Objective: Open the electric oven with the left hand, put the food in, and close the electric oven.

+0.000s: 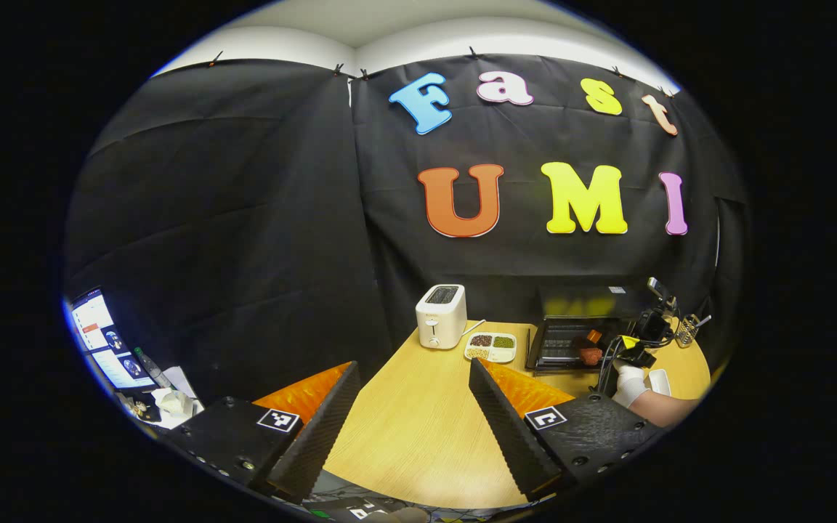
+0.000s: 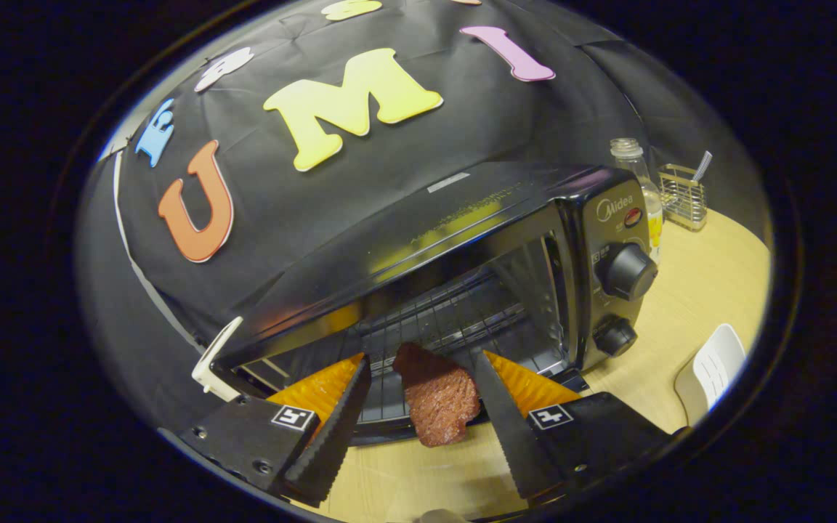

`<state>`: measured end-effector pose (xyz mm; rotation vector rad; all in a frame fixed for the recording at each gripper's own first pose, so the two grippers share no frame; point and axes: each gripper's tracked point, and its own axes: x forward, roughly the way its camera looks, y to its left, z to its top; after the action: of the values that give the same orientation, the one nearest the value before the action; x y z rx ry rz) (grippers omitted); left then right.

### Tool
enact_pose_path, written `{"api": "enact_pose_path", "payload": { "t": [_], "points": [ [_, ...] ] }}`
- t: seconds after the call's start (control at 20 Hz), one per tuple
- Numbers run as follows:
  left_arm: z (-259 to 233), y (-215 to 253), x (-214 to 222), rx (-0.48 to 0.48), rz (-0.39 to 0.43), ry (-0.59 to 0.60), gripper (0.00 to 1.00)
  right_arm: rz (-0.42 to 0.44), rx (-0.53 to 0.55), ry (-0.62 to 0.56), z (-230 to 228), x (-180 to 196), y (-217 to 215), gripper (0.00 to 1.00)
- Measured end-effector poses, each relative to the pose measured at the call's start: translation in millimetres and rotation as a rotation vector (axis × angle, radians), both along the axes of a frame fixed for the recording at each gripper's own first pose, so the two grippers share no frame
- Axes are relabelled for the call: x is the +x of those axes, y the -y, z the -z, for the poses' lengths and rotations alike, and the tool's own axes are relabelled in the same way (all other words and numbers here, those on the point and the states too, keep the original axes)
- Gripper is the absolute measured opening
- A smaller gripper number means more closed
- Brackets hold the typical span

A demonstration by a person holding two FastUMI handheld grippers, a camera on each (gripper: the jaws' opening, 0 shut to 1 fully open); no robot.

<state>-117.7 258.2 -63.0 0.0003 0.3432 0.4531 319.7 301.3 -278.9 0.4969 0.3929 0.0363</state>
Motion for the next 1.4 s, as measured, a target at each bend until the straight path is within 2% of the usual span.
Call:
{"api": "enact_pose_path", "payload": {
  "t": [0.2, 0.25, 0.3, 0.55, 0.7, 0.75, 1.05, 1.25, 1.4],
  "points": [
    [0, 10, -5, -0.008, 0.008, 0.013, 0.97, -0.021, -0.034, 0.014, -9, -20, 15, 0.92],
    [-2, 15, -8, -0.002, 0.014, 0.018, 0.97, -0.036, -0.059, 0.027, -14, -29, 18, 0.89],
    [-3, 17, -11, 0.003, 0.021, 0.024, 0.97, -0.052, -0.085, 0.042, -22, -38, 23, 0.92],
    [-7, 50, -35, -0.001, 0.065, 0.068, 0.97, -0.128, -0.192, 0.175, -87, -105, 56, 0.93],
    [-2, 81, -46, -0.012, 0.115, 0.098, 0.97, -0.143, -0.255, 0.263, -135, -157, 95, 0.95],
    [2, 91, -48, -0.02, 0.135, 0.105, 0.97, -0.146, -0.283, 0.282, -149, -175, 111, 0.98],
    [31, 161, -29, -0.078, 0.24, 0.118, 0.97, -0.124, -0.392, 0.341, -206, -261, 212, 0.96],
    [57, 206, 1, -0.069, 0.311, 0.07, 0.97, -0.081, -0.393, 0.355, -218, -273, 271, 0.98],
    [83, 228, 28, -0.038, 0.32, 0.025, 0.97, -0.123, -0.386, 0.335, -218, -265, 302, 0.99]
  ]
}}
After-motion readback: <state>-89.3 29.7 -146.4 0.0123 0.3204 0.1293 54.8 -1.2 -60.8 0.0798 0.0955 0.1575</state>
